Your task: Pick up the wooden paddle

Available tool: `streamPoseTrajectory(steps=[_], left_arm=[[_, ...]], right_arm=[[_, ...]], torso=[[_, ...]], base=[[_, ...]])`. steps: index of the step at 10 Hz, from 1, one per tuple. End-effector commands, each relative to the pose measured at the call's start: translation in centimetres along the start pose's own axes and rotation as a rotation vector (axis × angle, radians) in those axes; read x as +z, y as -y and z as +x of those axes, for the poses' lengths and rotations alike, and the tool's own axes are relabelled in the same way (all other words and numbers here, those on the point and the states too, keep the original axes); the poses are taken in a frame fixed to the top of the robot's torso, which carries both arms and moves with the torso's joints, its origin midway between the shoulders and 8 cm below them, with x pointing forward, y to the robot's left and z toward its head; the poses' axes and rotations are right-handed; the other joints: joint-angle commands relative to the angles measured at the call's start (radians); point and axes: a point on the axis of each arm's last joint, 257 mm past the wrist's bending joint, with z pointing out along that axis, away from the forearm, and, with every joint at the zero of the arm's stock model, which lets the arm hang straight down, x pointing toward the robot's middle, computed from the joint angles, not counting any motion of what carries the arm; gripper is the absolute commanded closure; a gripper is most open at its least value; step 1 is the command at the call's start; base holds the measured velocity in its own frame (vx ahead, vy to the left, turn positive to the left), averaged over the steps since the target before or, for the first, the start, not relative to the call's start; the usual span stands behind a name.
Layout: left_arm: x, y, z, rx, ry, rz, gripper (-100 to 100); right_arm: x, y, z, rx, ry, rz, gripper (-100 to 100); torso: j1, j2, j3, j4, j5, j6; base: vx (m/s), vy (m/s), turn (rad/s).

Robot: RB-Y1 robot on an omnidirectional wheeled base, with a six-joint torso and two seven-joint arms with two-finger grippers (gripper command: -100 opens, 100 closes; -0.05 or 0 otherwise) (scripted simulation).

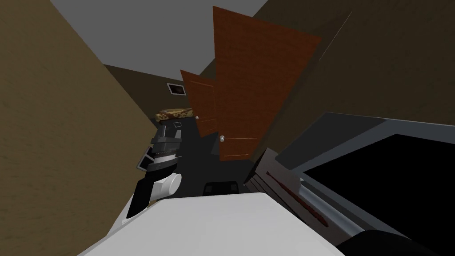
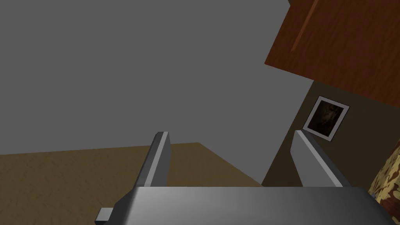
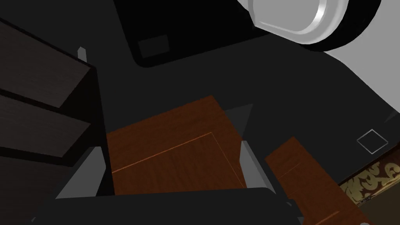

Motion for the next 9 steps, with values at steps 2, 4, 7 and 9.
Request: streamPoseTrajectory(steps=[2, 4, 7, 9], left_arm=[[0.0, 0.0, 0.0, 0.000, 0.000, 0.000, 0], [0.0, 0.0, 0.0, 0.000, 0.000, 0.000, 0], [0.0, 0.0, 0.0, 0.000, 0.000, 0.000, 0], [0.0, 0.0, 0.0, 0.000, 0.000, 0.000, 0]], right_arm=[[-2.3, 4.1, 3.4, -0.073, -0.083, 0.091, -100], [-4.7, 8.9, 6.3, -0.158, -0.170, 0.184, -100], [-7.5, 13.7, 8.6, -0.235, -0.250, 0.273, -100], [-8.8, 15.7, 9.4, -0.269, -0.283, 0.310, -100]], torso=[[0.001, 0.001, 0.000, 0.000, 0.000, 0.001], [0.001, -0.001, 0.000, 0.000, 0.000, 0.000], [0.000, 0.001, 0.001, 0.000, 0.000, 0.001], [0.001, 0.002, 0.001, 0.000, 0.000, 0.001]], base=[[0.052, -0.075, 0.225], [0.085, -0.112, 0.375], [0.038, -0.115, 0.245], [0.019, -0.091, 0.166]])
